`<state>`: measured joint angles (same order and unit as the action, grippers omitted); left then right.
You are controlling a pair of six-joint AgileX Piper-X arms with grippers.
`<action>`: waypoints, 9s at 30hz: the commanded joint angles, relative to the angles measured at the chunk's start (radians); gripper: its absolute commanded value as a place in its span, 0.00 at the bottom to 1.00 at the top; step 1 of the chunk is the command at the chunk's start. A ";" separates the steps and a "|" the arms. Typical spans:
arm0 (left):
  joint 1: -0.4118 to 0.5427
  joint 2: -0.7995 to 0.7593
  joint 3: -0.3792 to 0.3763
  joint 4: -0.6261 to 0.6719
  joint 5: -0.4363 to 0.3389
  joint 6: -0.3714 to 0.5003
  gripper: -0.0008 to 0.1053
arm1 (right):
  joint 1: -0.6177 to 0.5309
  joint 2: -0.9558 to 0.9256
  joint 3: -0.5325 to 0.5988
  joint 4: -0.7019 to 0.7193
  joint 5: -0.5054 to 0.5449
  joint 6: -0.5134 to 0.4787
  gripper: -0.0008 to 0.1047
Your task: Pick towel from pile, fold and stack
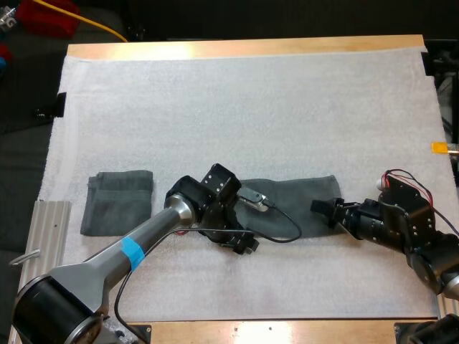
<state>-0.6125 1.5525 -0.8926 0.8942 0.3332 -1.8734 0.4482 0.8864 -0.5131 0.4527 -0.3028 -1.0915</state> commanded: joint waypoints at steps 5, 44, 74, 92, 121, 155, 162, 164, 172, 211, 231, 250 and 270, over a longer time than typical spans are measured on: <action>-0.001 -0.098 -0.003 0.021 -0.024 -0.002 0.66 | -0.003 -0.008 -0.008 0.013 -0.007 -0.015 0.75; -0.001 -0.727 -0.003 0.081 -0.232 -0.303 0.66 | -0.306 0.361 -0.155 0.184 -0.244 -0.551 0.75; -0.001 -0.727 -0.003 0.079 -0.297 -0.372 0.66 | -0.306 0.735 -0.224 0.101 -0.463 -0.497 0.75; -0.001 -0.727 -0.003 0.079 -0.297 -0.372 0.66 | -0.304 0.695 -0.224 0.147 -0.356 -0.438 0.01; -0.001 -0.727 -0.003 0.067 -0.293 -0.372 0.66 | -0.201 0.455 -0.386 0.511 0.131 -0.515 0.01; -0.001 -0.727 -0.003 0.067 -0.246 -0.372 0.66 | 0.151 0.720 -0.386 0.087 -0.182 -0.030 0.25; -0.001 -0.727 -0.003 0.067 -0.246 -0.372 0.66 | 0.151 0.687 -0.392 0.030 -0.344 -0.081 0.61; -0.001 -0.727 -0.003 0.067 -0.246 -0.372 0.66 | 0.151 0.672 -0.392 0.031 -0.343 -0.096 0.63; -0.001 -0.727 -0.003 0.073 -0.246 -0.372 0.66 | 0.151 0.576 -0.392 0.054 -0.213 -0.109 0.63; -0.001 -0.727 -0.003 0.073 -0.246 -0.372 0.66 | 0.288 0.700 -0.366 0.078 -0.232 0.023 0.63; -0.001 -0.727 -0.003 0.073 -0.211 -0.369 0.66 | 0.297 0.495 -0.369 0.079 -0.080 -0.050 0.63; -0.001 -0.727 -0.001 0.073 -0.178 -0.368 0.66 | 0.297 0.071 -0.369 0.411 0.090 -0.168 0.63; -0.001 -0.585 -0.001 -0.012 -0.099 -0.365 0.66 | 0.297 -0.280 -0.369 0.465 0.195 -0.161 0.63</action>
<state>-0.6125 0.9713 -0.8926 0.8957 0.2285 -2.2306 0.7441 0.6095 -0.8786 0.9165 -0.1150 -1.2481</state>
